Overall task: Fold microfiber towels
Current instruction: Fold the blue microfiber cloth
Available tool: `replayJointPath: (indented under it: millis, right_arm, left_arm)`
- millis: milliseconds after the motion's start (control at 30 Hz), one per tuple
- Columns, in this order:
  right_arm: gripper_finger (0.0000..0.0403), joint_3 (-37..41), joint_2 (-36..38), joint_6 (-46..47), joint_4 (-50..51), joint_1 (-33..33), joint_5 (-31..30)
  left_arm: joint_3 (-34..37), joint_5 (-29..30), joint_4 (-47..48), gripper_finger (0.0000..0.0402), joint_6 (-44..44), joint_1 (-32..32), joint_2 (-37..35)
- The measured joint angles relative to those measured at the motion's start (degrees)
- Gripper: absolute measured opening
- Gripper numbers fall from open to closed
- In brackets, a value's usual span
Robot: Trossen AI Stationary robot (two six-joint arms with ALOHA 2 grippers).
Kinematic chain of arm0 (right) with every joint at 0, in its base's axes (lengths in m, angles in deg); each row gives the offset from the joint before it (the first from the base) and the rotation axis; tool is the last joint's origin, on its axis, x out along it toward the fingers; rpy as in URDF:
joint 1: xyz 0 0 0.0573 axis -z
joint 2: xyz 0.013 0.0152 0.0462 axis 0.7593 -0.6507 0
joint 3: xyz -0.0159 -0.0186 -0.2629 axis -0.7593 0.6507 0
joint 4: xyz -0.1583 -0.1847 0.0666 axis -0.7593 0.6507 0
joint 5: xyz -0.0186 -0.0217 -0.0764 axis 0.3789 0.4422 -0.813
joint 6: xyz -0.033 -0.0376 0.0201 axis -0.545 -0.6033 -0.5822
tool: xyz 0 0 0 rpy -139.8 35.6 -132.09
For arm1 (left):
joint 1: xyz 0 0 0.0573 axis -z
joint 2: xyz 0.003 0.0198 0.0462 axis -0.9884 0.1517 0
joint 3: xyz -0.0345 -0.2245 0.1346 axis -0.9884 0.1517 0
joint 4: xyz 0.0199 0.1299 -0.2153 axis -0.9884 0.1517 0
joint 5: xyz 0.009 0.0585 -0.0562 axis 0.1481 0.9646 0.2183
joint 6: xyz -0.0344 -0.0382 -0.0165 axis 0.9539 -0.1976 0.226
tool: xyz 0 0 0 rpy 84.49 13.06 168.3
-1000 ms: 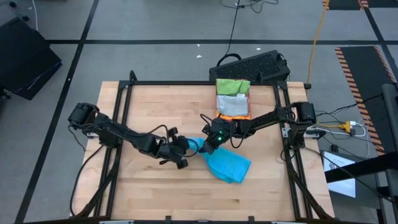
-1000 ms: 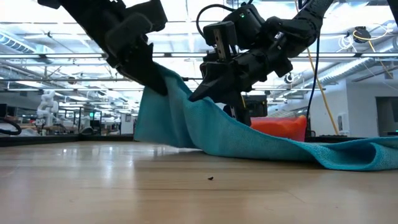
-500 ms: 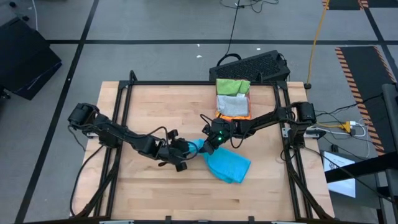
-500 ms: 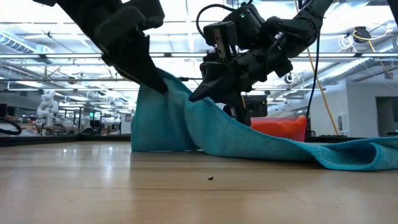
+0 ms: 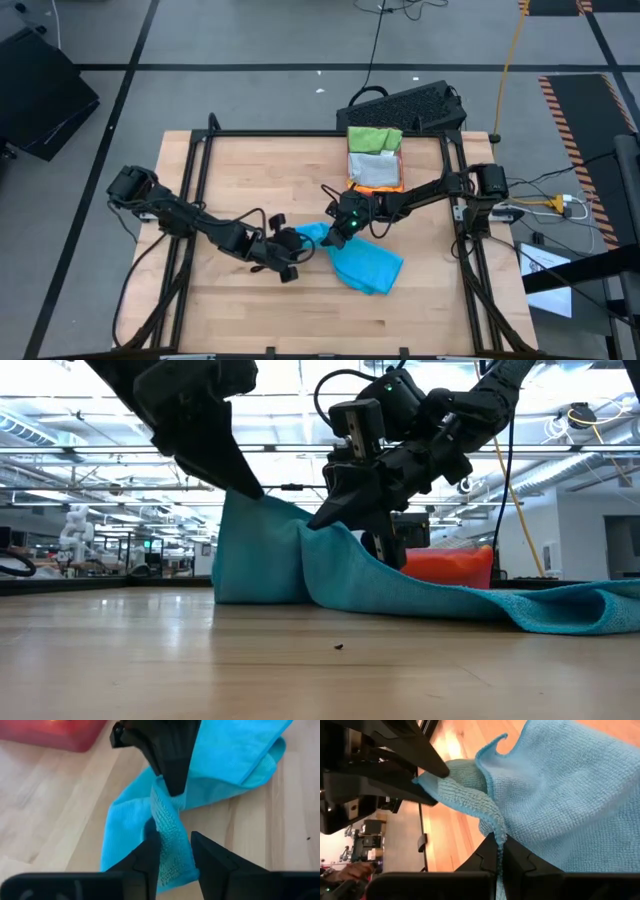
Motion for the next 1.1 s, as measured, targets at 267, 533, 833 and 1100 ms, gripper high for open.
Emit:
replayJointPath:
  millis: [267,533,833,1100]
  right_arm:
    - [0.0002,0.00,0.00,0.86,-0.13,0.00,0.00]
    - [0.0002,0.00,0.00,1.21,-0.12,0.00,-0.02]
    - [0.0002,0.00,0.00,1.31,-0.13,0.00,0.00]
    - [0.0002,0.00,0.00,1.31,-0.13,0.00,0.00]
  left_arm:
    - [0.00,0.07,1.52,0.0094,2.25,0.14,0.02]
    - [0.00,1.38,2.17,0.0178,1.26,2.23,2.10]
    - [0.00,8.64,2.37,0.0176,4.66,2.46,2.56]
    - [0.00,2.98,2.36,0.0019,5.29,2.51,2.56]
